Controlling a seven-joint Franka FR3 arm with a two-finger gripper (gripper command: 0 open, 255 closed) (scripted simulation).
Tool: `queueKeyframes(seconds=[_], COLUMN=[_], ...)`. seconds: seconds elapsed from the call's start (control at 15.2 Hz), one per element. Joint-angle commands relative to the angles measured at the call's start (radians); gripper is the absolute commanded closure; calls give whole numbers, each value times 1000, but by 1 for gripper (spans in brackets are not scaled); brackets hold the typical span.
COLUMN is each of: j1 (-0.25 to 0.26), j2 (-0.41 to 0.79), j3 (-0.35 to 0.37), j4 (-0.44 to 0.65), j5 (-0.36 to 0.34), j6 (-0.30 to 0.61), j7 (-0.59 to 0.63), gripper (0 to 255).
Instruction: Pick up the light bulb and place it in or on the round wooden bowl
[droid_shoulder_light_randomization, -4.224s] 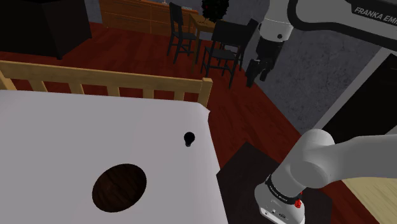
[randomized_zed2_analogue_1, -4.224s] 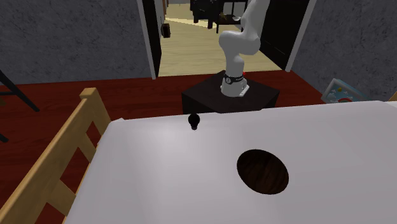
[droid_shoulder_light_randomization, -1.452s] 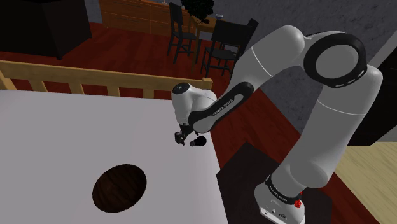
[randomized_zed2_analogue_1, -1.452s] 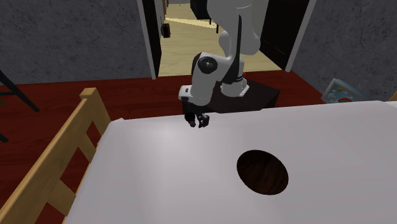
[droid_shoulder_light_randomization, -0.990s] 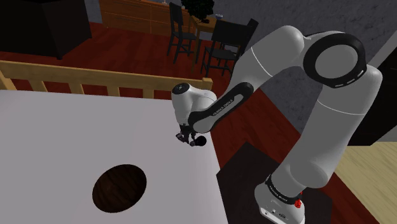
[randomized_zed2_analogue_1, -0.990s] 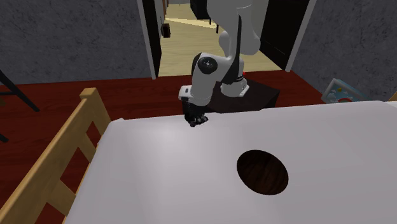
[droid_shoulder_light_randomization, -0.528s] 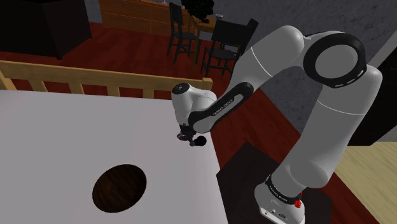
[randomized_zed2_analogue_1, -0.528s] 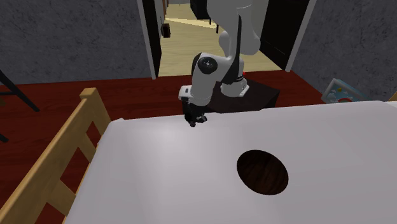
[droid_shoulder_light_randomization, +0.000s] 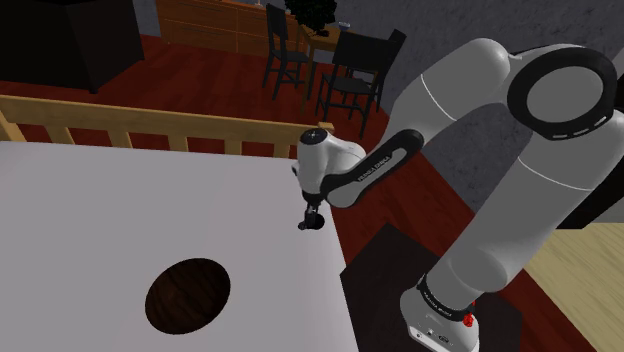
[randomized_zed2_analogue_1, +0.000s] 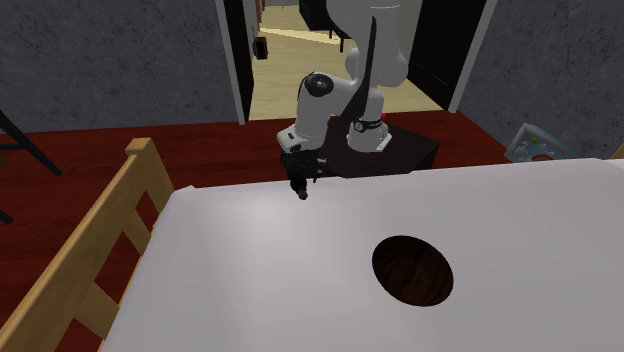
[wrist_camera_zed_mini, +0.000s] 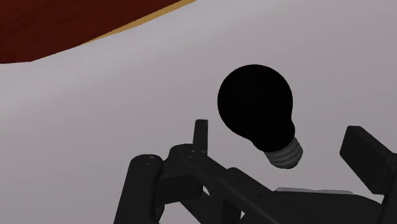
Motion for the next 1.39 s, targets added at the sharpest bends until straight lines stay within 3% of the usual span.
queueKeyframes(seconds=[0.0,0.4,0.92,0.99,1.32], j1=[-14,-20,-20,-20,-20], j2=[4,82,82,82,82], j3=[-8,-35,-35,-35,-35], j4=[-21,-21,-20,-20,-21], j5=[-18,-107,-107,-107,-107], j6=[33,100,100,100,100], j7=[-96,-34,-35,-35,-34], gripper=[0,0,0,255,255])
